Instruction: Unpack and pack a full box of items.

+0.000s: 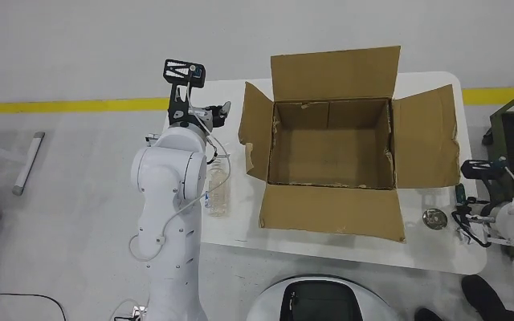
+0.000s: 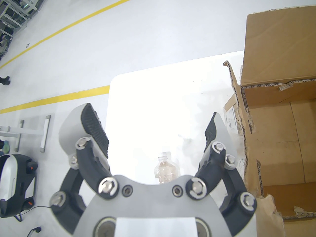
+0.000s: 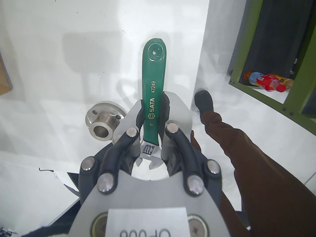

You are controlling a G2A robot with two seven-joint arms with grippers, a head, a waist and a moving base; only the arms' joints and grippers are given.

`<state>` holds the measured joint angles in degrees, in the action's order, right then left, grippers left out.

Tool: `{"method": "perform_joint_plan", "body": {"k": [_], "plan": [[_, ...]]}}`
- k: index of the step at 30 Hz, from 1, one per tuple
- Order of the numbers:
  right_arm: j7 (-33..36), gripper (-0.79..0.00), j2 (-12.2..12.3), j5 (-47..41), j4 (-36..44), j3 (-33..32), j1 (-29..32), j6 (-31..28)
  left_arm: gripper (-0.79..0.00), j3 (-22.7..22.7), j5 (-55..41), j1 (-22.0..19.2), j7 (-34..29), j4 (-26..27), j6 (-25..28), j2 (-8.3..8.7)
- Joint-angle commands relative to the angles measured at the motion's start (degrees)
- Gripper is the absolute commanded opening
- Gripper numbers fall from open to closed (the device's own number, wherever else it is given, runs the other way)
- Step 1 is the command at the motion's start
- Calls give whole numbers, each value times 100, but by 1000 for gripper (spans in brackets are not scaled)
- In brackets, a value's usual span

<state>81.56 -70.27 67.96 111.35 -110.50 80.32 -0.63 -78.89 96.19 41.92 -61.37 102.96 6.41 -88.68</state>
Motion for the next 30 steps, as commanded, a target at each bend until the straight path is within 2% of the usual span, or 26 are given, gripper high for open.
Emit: {"method": "perform_joint_plan", "body": {"k": [1, 2, 5, 6, 8, 13, 16, 18, 20, 21, 22, 27, 30], "plan": [[-22, -785, 9, 0, -45, 43, -6, 16, 0, 0, 0, 0, 0, 0, 0, 0], [-28, -785, 15, 5, -63, 65, -10, 19, 0, 0, 0, 0, 0, 0, 0, 0], [-40, -631, 31, 17, -122, 119, -29, 26, 0, 0, 0, 0, 0, 0, 0, 0], [-39, -551, 37, 22, -144, 133, -37, 23, 0, 0, 0, 0, 0, 0, 0, 0], [-26, -563, 51, 20, -170, 151, -55, 12, 0, 0, 0, 0, 0, 0, 0, 0], [-44, -505, 85, -67, -183, 117, -77, -33, 0, 0, 0, 0, 0, 0, 0, 0], [-90, -425, 106, -139, -134, 75, -87, -65, 0, 0, 0, 0, 0, 0, 0, 0], [-300, -400, 114, -257, -2, -47, -84, -4, 0, 0, 0, 0, 0, 0, 0, 0], [-752, -437, 112, -402, 262, -281, -26, 161, 0, 0, 0, 0, 0, 0, 0, 0], [-1040, -514, 104, -500, 425, -394, 56, 221, 0, 0, 0, 0, 0, 0, 0, 0], [-1370, -785, 95, -563, 566, -515, 155, 272, 0, 0, 0, 0, 0, 0, 0, 0], [-2752, -785, 51, -730, 955, -751, 594, 289, 0, 0, 0, 0, 0, 0, 0, 0], [-3100, -785, 25, -1062, 921, -743, 667, 408, 0, 0, 0, 0, 0, 0, 0, 0]]}}
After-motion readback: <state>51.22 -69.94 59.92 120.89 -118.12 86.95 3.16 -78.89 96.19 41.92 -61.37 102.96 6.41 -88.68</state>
